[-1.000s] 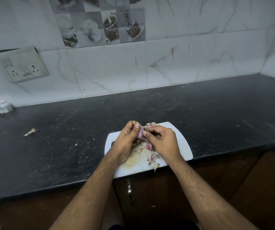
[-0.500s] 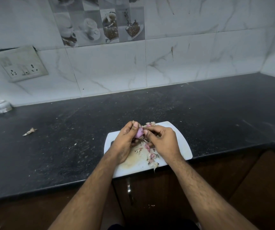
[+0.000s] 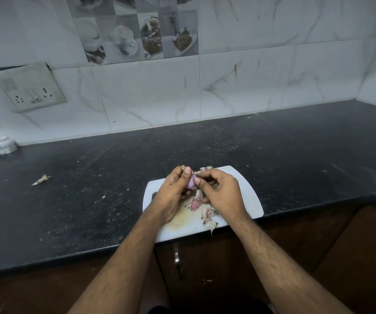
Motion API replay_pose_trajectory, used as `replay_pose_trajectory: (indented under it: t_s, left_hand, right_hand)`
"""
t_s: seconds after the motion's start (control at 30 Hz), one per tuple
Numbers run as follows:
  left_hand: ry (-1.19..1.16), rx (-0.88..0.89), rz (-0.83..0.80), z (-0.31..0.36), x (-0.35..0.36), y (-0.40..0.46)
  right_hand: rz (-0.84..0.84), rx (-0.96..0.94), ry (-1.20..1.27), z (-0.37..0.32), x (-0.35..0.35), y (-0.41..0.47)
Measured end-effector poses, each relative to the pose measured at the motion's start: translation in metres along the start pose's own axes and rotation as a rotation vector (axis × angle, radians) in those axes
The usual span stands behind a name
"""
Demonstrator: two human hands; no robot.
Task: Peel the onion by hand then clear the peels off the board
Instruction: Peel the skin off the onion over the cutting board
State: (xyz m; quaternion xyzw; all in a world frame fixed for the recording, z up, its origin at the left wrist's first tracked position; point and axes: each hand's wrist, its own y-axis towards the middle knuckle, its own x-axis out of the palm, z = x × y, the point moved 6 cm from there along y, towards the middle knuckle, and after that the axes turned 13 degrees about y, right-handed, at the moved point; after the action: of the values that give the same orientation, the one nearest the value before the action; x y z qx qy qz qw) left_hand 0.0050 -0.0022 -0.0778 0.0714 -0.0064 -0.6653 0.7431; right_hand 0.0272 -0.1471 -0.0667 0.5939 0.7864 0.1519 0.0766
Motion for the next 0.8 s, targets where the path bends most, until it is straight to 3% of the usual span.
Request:
replay_pose_trajectory:
  t_s: [0.8]
  left_hand:
    - [0.003, 0.034, -0.010, 0.0041, 0.0016, -0.0027]
  right_hand:
    - [0.014, 0.007, -0.030, 0.0041, -0.0016, 0.0002]
